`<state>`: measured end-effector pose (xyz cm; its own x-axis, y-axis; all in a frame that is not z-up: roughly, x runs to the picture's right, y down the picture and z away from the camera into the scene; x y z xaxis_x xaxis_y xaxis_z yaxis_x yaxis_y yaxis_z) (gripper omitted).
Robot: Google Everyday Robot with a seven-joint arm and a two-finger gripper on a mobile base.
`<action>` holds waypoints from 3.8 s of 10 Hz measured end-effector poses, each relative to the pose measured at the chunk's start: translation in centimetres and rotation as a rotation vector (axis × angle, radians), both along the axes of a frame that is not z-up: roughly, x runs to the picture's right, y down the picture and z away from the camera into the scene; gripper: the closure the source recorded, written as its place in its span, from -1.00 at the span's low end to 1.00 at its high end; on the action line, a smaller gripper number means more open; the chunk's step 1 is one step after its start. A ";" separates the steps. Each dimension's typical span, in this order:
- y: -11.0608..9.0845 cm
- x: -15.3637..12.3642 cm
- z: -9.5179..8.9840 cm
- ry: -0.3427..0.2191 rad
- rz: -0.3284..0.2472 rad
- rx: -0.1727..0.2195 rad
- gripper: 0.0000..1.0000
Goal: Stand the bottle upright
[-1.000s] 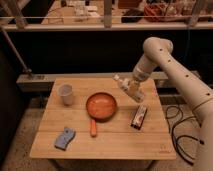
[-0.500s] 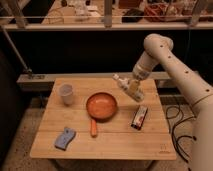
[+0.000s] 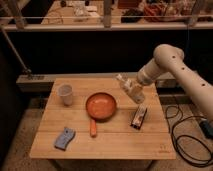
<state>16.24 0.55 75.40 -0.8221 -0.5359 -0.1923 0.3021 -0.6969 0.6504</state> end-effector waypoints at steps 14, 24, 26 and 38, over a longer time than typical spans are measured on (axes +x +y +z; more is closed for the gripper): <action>0.8 1.2 6.1 -0.250 0.225 0.167 0.98; 2.8 -0.8 8.2 -0.351 0.292 0.206 0.98; 3.7 -0.7 8.8 -0.362 0.305 0.200 0.98; 5.4 1.5 9.2 -0.436 0.393 0.242 0.98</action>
<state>17.76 5.95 84.62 -0.3919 -0.6809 -0.6187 0.3080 -0.7308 0.6092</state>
